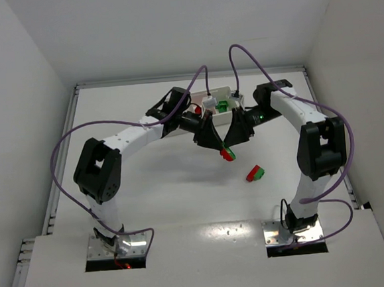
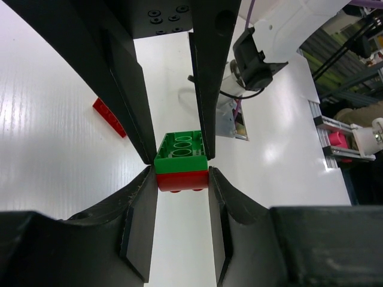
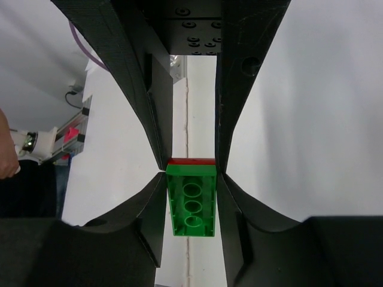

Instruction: Sort the legos into containers by color

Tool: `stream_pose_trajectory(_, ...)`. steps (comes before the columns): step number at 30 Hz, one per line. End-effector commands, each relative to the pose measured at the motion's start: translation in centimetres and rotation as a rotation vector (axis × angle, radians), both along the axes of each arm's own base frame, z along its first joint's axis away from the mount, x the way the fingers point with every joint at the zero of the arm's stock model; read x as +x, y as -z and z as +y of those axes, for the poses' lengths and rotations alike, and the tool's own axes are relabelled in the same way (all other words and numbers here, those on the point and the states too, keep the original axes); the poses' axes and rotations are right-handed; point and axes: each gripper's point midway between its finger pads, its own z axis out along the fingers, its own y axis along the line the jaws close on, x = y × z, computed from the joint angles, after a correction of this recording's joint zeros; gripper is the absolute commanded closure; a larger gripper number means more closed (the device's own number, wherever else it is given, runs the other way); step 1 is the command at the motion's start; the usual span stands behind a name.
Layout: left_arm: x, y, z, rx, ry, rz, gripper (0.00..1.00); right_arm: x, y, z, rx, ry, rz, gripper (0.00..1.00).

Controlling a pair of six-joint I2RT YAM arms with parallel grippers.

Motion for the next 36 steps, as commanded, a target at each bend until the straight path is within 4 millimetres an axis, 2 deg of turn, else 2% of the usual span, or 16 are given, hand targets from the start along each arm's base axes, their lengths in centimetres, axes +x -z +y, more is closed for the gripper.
stream_pose_trajectory(1, 0.1, -3.0, 0.1, -0.070, 0.020, -0.099, 1.00, -0.6, -1.6, 0.2, 0.029, -0.007, -0.024, 0.63)
stream_pose_trajectory(3, 0.2, -2.6, 0.0, -0.065, 0.020, -0.092, 1.00, -0.7, -1.4, 0.5, 0.025, -0.013, -0.003, 0.53)
stream_pose_trajectory(6, 0.3, -2.9, -0.1, -0.070, 0.020, -0.099, 1.00, -0.7, -1.3, 0.4, 0.016, -0.015, -0.005, 0.50)
stream_pose_trajectory(11, 0.5, -2.9, -0.2, -0.071, 0.020, -0.101, 1.00, -0.9, -1.3, 0.6, 0.016, -0.024, -0.005, 0.67)
stream_pose_trajectory(14, 0.5, -2.9, -0.2, -0.071, 0.020, -0.101, 1.00, -1.1, -1.1, 0.8, 0.008, -0.035, -0.006, 0.67)
stream_pose_trajectory(17, 0.5, -2.9, -0.2, -0.071, 0.020, -0.101, 1.00, -1.1, -0.9, 0.8, 0.006, -0.035, 0.003, 0.74)
stream_pose_trajectory(21, 0.5, -2.9, -0.2, -0.071, 0.020, -0.101, 1.00, -1.1, -0.9, 0.8, 0.006, -0.035, 0.003, 0.95)
stream_pose_trajectory(27, -0.1, -2.2, 0.7, -0.057, 0.017, -0.096, 1.00, -0.9, -1.1, 0.7, 0.016, -0.024, 0.005, 0.98)
stream_pose_trajectory(30, -0.1, -1.6, 1.9, -0.038, 0.003, -0.092, 1.00, -0.7, -0.9, 0.4, 0.008, -0.016, 0.003, 0.98)
stream_pose_trajectory(36, -1.2, 0.0, 3.7, 0.015, 0.002, -0.071, 1.00, -0.3, -0.9, -0.2, 0.008, 0.004, 0.003, 0.98)
